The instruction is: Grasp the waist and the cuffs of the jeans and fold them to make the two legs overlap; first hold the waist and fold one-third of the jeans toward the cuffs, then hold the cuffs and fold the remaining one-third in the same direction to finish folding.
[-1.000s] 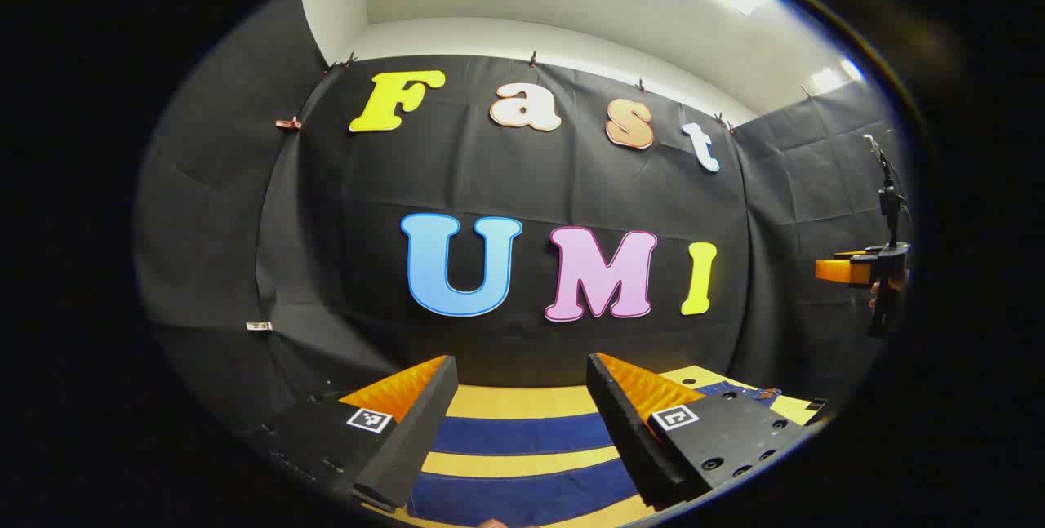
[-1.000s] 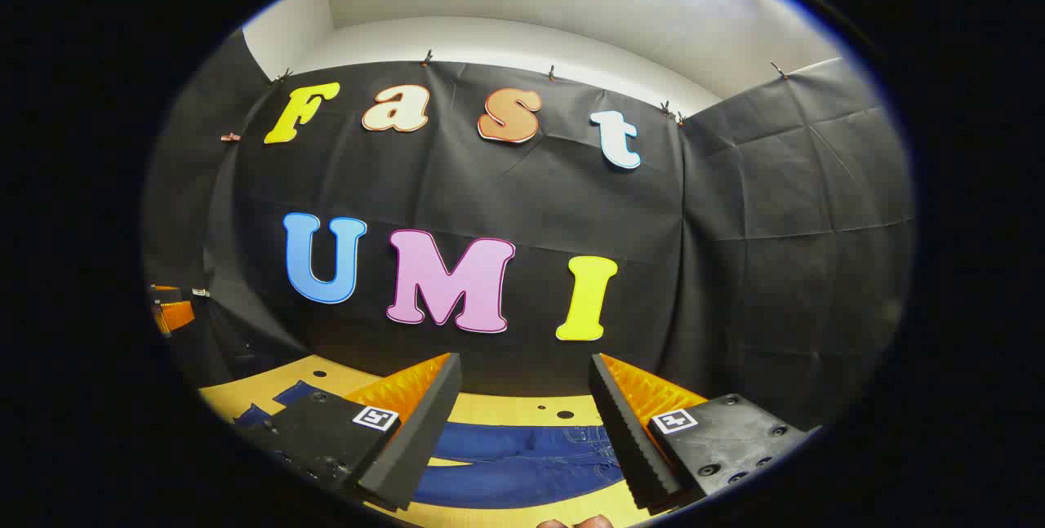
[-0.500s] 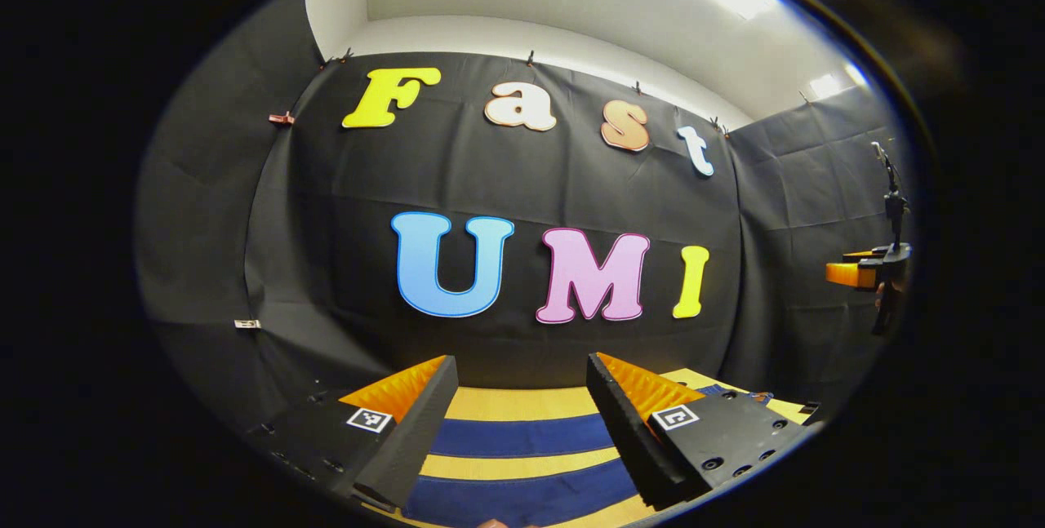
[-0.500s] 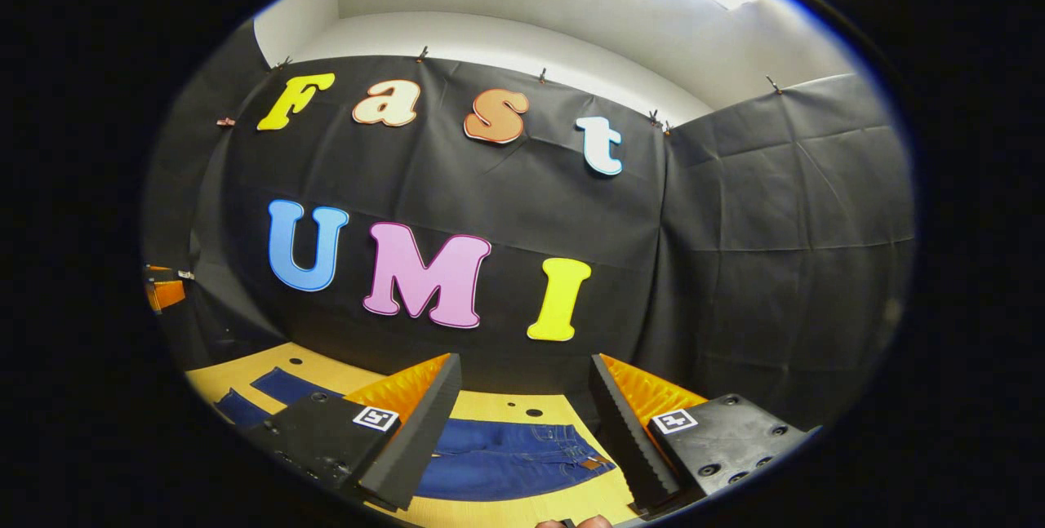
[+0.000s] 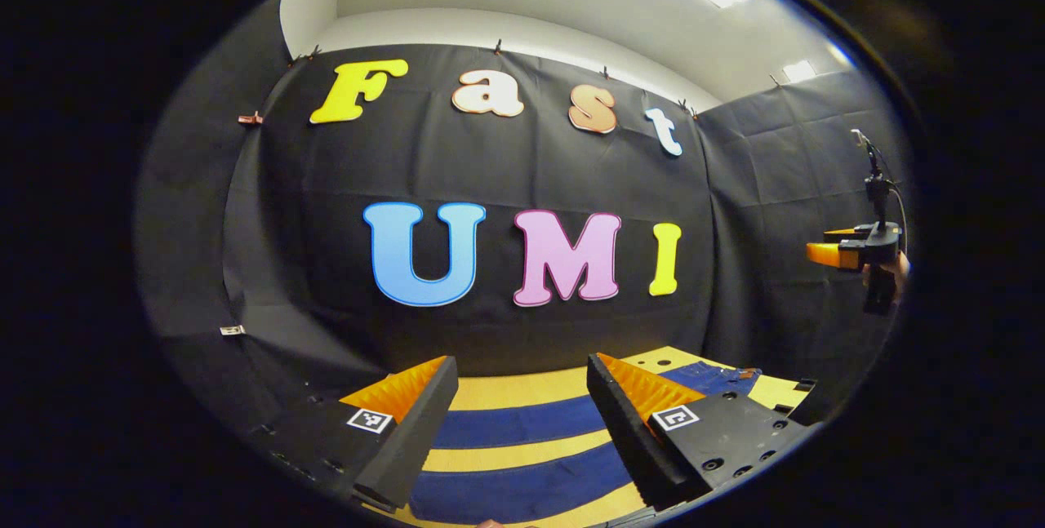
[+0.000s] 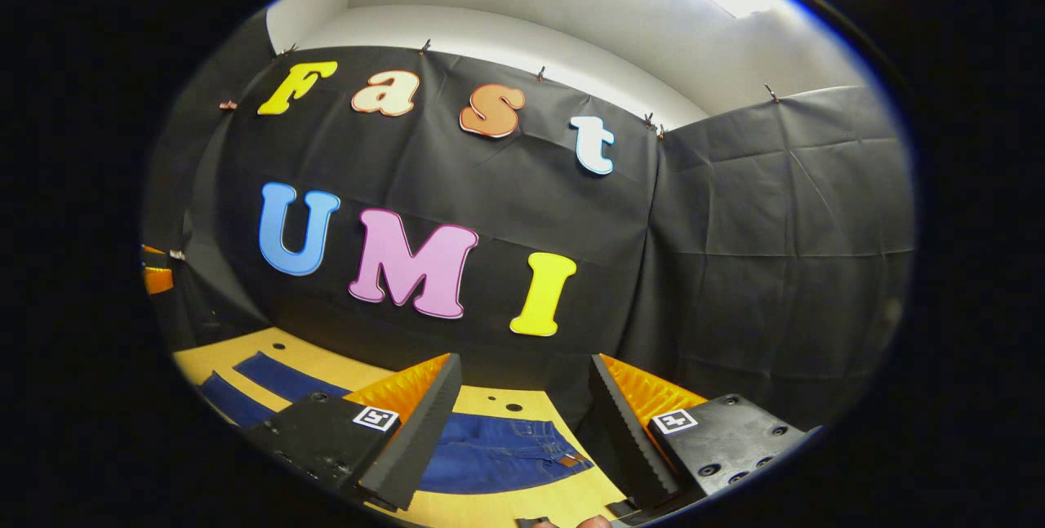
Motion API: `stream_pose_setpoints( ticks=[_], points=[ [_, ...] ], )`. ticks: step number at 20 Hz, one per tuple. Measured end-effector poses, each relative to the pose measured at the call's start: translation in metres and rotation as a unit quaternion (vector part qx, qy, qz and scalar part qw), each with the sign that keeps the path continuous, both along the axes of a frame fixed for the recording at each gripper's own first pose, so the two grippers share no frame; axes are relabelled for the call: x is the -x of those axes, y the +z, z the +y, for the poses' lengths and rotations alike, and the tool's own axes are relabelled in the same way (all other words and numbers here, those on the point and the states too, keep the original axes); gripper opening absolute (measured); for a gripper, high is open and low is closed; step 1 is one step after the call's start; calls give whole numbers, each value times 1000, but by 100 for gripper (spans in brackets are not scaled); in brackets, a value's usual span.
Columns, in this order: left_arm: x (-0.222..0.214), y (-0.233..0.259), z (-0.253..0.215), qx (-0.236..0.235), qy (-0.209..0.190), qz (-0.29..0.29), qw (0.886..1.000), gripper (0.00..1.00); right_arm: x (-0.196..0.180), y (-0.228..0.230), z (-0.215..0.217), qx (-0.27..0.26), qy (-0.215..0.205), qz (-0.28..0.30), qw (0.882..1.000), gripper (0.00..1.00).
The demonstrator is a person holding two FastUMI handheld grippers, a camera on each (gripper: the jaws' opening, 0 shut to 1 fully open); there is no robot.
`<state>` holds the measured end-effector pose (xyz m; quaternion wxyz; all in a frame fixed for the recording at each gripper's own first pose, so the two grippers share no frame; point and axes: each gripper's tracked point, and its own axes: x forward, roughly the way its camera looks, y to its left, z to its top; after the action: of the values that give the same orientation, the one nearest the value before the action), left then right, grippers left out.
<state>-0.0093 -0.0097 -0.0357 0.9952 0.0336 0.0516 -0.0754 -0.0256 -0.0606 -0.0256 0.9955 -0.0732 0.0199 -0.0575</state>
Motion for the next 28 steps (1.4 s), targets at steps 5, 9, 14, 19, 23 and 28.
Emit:
stream_pose_setpoints(
  ticks=[5,9,14,19,23,28],
  points=[
    [4,-51,7,-60,-66,63,994,99,-17,-52,-20,11,24,76,997,96],
    [-4,-124,6,-149,-161,157,963,98,-55,-105,-42,46,65,135,988,97],
    [5,-244,37,-300,-280,301,861,99,-126,-189,-93,11,70,190,979,96],
    [26,-308,64,-381,-363,422,738,98,-163,-313,-125,109,131,297,939,96],
    [43,-343,86,-412,-380,485,671,99,-165,-366,-131,129,181,366,904,97],
    [30,-351,85,-397,-382,527,647,96,-156,-399,-153,164,230,418,864,97]
  ],
)
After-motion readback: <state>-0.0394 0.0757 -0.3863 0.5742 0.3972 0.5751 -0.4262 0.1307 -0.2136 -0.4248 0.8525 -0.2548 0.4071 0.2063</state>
